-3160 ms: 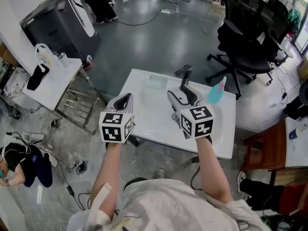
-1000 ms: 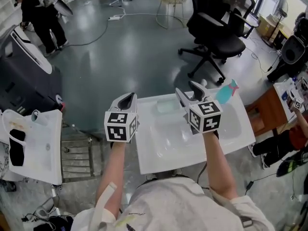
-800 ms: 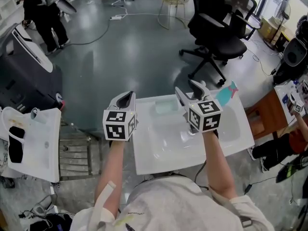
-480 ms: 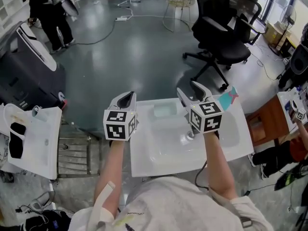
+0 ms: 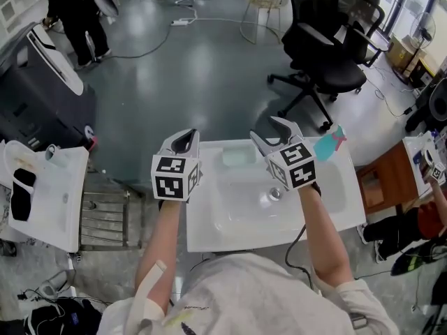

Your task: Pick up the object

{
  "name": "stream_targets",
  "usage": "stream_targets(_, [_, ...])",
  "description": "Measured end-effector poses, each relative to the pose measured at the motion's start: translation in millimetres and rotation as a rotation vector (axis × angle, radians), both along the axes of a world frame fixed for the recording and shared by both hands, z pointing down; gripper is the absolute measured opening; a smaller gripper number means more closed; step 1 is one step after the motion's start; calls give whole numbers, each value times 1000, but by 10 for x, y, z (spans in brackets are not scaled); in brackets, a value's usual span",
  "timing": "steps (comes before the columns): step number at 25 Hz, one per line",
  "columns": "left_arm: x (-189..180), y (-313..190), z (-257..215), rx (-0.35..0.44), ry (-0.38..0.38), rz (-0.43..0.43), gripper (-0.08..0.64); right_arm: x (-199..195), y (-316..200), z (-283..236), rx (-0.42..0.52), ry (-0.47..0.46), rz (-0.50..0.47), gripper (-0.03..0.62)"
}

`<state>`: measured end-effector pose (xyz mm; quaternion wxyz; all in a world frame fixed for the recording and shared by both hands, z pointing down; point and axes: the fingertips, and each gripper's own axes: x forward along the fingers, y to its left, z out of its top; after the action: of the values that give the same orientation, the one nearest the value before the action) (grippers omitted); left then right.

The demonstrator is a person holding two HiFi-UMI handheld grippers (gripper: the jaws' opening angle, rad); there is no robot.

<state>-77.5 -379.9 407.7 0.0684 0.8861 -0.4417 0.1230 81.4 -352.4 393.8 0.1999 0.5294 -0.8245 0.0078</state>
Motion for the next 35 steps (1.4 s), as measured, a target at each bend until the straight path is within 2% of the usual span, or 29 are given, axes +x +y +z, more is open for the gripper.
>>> stream_targets(5, [-65, 51, 26, -4, 5, -3, 2, -208, 30, 162, -48, 90, -94, 216])
stream_targets(10, [-82, 113, 60, -8, 16, -2, 2, -371, 61, 420, -113, 248, -201, 230])
stream_targets(21, [-107, 175, 125, -14, 22, 2, 2, -761, 215, 971, -319, 459, -466, 229])
stream_targets(28, [-218, 151, 138, -20, 25, -25, 2, -763, 262, 1297, -431, 564, -550, 222])
stream_targets(35, [-284, 124, 209, -28, 24, -52, 2, -799, 239, 1632, -497, 615, -605, 202])
